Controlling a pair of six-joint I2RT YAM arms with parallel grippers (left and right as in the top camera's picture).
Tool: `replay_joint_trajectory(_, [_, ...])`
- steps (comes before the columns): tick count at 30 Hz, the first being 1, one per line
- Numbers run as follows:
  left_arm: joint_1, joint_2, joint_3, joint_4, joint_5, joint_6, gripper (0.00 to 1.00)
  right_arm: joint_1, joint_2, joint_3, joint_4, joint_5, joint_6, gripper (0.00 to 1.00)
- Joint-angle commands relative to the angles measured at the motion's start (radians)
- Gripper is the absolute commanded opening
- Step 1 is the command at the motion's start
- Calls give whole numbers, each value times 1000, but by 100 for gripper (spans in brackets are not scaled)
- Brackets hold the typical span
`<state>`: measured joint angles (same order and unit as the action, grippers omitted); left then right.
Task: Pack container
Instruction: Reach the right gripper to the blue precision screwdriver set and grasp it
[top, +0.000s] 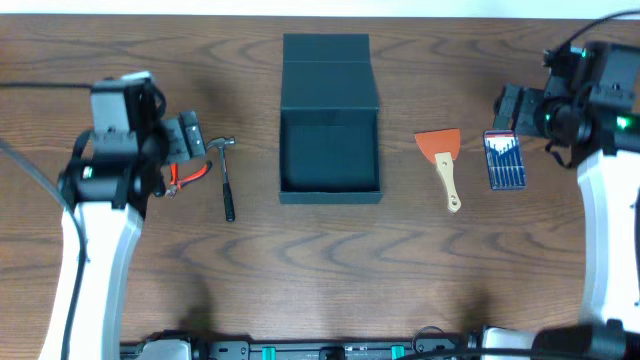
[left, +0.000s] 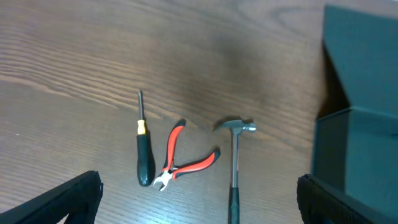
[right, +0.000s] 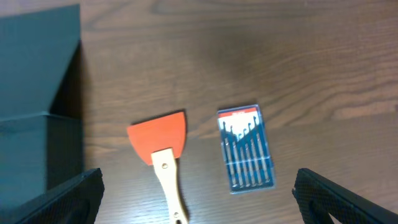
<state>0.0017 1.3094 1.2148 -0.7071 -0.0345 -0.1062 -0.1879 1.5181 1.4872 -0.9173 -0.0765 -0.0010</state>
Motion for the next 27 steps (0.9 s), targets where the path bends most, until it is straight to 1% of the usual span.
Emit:
replay_joint_trajectory(1, [0, 80, 22, -11, -3, 35, 98, -18, 119, 29, -19, 78, -112, 99])
replay_joint_trajectory(4, [0, 126, 22, -11, -3, 35, 98, -33, 216, 31, -34, 158, -163, 98])
replay_joint_trajectory(11, [0, 175, 22, -11, -3, 35, 98, -69, 395, 31, -25, 167, -323, 99])
replay_joint_trajectory(17, [0, 187, 20, -10, -3, 35, 98, -86, 515, 31, -21, 172, -328, 98])
replay_joint_trajectory(27, [0, 187, 20, -11, -3, 35, 98, -85, 628, 31, 8, 154, -298, 99])
